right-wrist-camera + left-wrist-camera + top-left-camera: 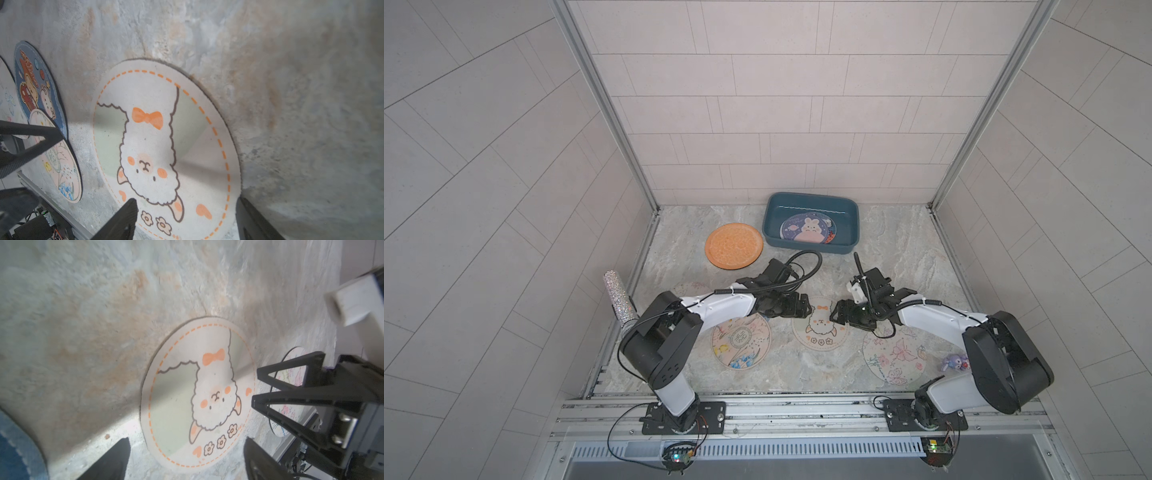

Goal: Put the coasters into the storage box
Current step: Move the coaster to the center of the board, then pick up the coaster from the center of the board.

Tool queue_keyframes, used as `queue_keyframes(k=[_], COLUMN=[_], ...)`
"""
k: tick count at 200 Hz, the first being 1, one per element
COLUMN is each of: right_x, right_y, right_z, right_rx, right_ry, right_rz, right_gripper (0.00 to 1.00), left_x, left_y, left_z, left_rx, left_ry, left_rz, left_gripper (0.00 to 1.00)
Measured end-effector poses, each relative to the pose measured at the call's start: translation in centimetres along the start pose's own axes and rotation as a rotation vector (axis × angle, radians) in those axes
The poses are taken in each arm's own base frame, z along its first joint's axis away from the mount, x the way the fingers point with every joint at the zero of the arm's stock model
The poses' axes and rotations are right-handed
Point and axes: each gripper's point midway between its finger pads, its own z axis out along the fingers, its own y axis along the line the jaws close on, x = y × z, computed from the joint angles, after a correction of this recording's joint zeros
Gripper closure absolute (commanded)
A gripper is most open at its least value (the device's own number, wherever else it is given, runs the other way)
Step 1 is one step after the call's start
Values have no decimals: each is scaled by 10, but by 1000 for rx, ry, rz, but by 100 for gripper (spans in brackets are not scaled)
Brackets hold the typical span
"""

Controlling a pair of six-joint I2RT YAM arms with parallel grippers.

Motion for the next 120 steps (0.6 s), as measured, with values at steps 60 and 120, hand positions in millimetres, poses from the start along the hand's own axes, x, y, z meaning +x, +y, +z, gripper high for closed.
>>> queue_keyframes(k=[60,120], right_x=[0,2], right_y=[1,-1], right_z=[0,2], right_rx=[-5,-3], right_ry=[0,2], right_rz=[-2,-3], right_gripper=[26,35], left_x=[26,17], left_y=[23,16], left_z=[12,22], left_rx=[-163,-144], left_ry=[88,84], left_rz=[-4,-8], left_gripper=[30,33])
